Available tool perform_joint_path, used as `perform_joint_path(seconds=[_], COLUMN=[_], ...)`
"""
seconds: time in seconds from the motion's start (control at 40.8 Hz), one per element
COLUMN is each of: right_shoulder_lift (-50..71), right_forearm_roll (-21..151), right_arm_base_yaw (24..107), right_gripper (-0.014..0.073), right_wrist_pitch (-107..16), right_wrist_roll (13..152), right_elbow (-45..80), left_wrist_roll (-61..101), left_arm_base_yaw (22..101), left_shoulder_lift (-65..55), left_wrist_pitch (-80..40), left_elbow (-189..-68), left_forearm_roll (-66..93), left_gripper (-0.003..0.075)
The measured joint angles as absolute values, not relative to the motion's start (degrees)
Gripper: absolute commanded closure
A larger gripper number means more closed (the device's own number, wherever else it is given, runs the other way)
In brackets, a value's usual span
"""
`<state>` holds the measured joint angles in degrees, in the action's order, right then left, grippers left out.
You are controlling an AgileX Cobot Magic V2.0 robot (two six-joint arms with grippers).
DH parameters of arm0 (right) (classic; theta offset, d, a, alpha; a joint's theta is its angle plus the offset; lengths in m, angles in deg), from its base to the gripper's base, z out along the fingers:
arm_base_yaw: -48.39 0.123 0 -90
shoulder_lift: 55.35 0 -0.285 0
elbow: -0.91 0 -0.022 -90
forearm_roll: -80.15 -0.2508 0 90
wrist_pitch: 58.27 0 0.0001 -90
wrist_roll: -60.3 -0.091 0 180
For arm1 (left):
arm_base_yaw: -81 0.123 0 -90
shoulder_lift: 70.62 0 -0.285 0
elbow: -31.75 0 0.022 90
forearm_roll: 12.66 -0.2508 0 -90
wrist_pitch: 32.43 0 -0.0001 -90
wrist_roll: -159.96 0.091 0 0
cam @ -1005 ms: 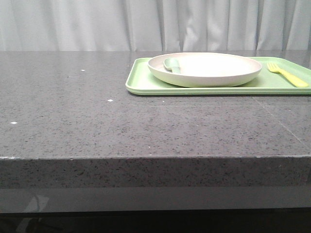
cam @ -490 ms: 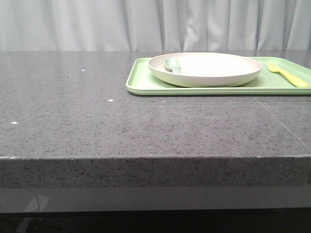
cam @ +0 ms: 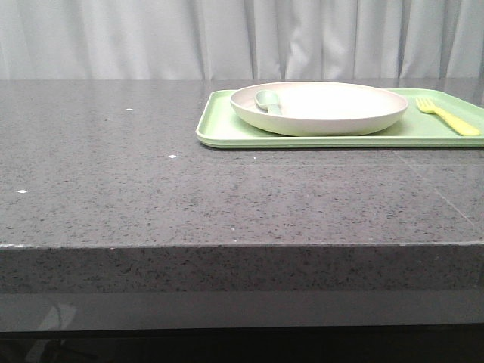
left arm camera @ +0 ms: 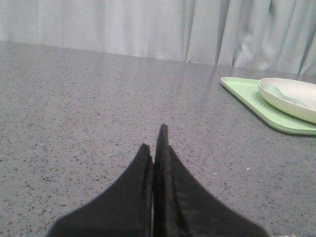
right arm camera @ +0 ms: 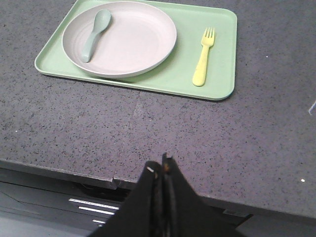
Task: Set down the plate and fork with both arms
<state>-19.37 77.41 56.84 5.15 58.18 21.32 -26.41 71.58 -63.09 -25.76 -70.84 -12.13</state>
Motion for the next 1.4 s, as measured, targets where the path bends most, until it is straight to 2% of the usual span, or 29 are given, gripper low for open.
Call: perform_joint_path(seconds=[0.417,0.564,0.711,0.834,1.03,1.397], right_shoulder_lift=[-19.68,-24.91,-33.34,-40.08,-46.19,-48.11], right_forearm_roll=[77.49,77.83,77.83,77.92,77.92,77.92], right_arm_base_yaw=[56.84,55.51,53.53,52.7,50.75,49.82], right_gripper=[0.0662,0.0662,0.0662,0.0662,0.0662,0.0662], right_wrist_pitch=[4.22,-10.04,-32.07,-43.35,-48.18,-55.35], right_wrist_roll=[58.18,58.18,58.18,58.18,58.18,58.18], right_elbow=[22.62,33.86,54.05,66.69,76.12,79.6], left_wrist_roll=[-26.41,-26.41,-26.41,-26.41,-26.41,-26.41], left_arm_base_yaw=[71.58,71.58,71.58,71.58,71.58,71.58], left_shoulder_lift=[-63.09,-63.09,-63.09,-63.09,-63.09,-63.09], left_wrist_pitch=[-25.87,-25.87,-25.95,-25.95,-26.1,-26.28], left_elbow=[-70.84,-70.84,-70.84,-70.84,-70.84,-70.84], left_forearm_roll=[-12.13,-12.13,-12.13,-12.13,-12.13,-12.13], left_gripper=[0.074,0.074,0.074,0.074,0.074,0.074])
